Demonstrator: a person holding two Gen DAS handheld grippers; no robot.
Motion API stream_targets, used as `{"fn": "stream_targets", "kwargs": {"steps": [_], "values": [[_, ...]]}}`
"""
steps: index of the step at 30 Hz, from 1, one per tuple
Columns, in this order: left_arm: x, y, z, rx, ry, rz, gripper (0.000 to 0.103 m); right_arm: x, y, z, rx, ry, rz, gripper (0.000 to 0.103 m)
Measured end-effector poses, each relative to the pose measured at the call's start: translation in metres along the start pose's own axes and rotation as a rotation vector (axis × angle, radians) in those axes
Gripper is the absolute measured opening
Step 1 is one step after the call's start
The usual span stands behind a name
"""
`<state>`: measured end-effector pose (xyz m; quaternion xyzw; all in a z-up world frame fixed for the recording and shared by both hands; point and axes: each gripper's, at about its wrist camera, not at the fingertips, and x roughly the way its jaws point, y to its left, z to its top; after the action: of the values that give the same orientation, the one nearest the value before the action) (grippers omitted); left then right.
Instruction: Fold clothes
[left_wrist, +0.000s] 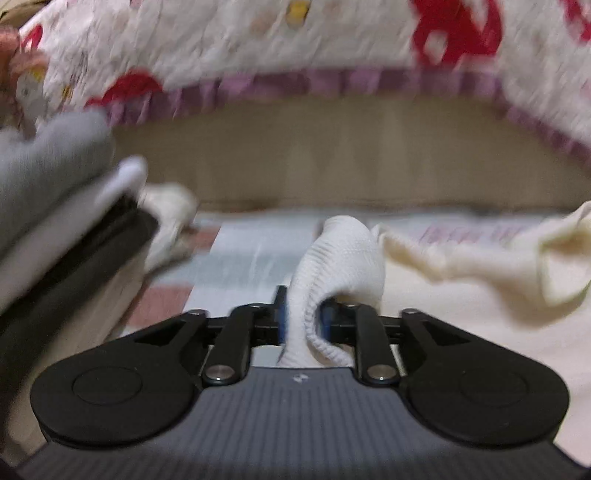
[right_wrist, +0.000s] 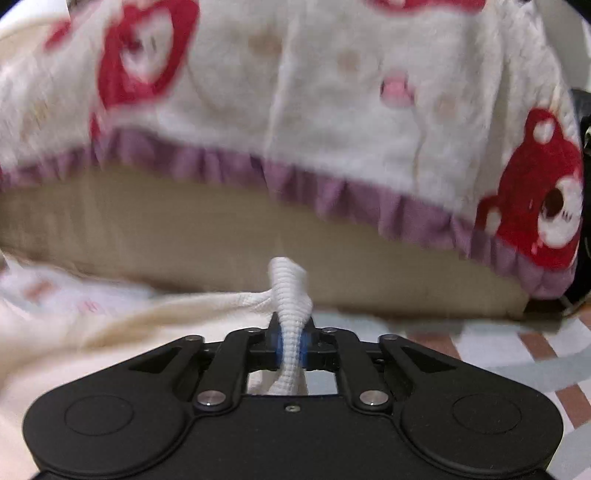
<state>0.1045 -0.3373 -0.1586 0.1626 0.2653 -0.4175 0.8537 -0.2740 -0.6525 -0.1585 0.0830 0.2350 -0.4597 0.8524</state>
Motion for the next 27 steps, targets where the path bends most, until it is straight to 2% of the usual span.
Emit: {"fn": "stream_targets", "kwargs": {"steps": [1, 2, 3, 5, 7, 11, 14, 16, 18, 20, 22, 23, 27], "values": [[0.012, 0.004, -0.005, 0.002, 0.071, 0.038, 0.052, 0.014, 0.0, -0.004, -0.01, 0.08, -0.023, 0.033], [0.02, 0.009, -0.008, -0.009, 0.126, 0.064, 0.051, 0.024, -0.001, -0.008, -0.014, 0.142, -0.07, 0.038], [0.023, 0.016, -0.01, -0.042, 0.155, 0.067, 0.052, 0.028, -0.002, -0.012, -0.003, 0.188, -0.117, 0.039], [0.022, 0.034, -0.008, -0.143, 0.191, 0.057, 0.052, 0.017, -0.009, -0.019, 0.092, 0.212, -0.131, 0.04], [0.015, 0.043, -0.005, -0.185, 0.216, 0.082, 0.052, -0.003, -0.01, -0.026, 0.185, 0.228, -0.063, 0.046], [-0.006, 0.049, -0.003, -0.181, 0.27, 0.151, 0.052, -0.047, 0.0, -0.039, 0.341, 0.264, 0.098, 0.046], [-0.037, 0.054, -0.008, -0.228, 0.299, 0.059, 0.055, -0.082, 0.022, -0.051, 0.395, 0.281, 0.246, 0.049], [-0.054, 0.058, -0.013, -0.309, 0.307, 0.0, 0.06, -0.103, 0.038, -0.062, 0.412, 0.302, 0.305, 0.051], [-0.071, 0.063, -0.021, -0.404, 0.312, -0.039, 0.061, -0.122, 0.047, -0.075, 0.431, 0.312, 0.321, 0.052], [-0.086, 0.064, -0.032, -0.48, 0.312, -0.046, 0.061, -0.135, 0.051, -0.087, 0.444, 0.331, 0.327, 0.053], [-0.097, 0.062, -0.048, -0.528, 0.328, -0.048, 0.063, -0.139, 0.05, -0.094, 0.4, 0.359, 0.31, 0.053], [-0.1, 0.059, -0.056, -0.543, 0.347, -0.046, 0.063, -0.142, 0.047, -0.096, 0.377, 0.36, 0.273, 0.053], [-0.108, 0.04, -0.078, -0.508, 0.401, -0.006, 0.064, -0.158, 0.024, -0.097, 0.311, 0.327, 0.155, 0.053]]}}
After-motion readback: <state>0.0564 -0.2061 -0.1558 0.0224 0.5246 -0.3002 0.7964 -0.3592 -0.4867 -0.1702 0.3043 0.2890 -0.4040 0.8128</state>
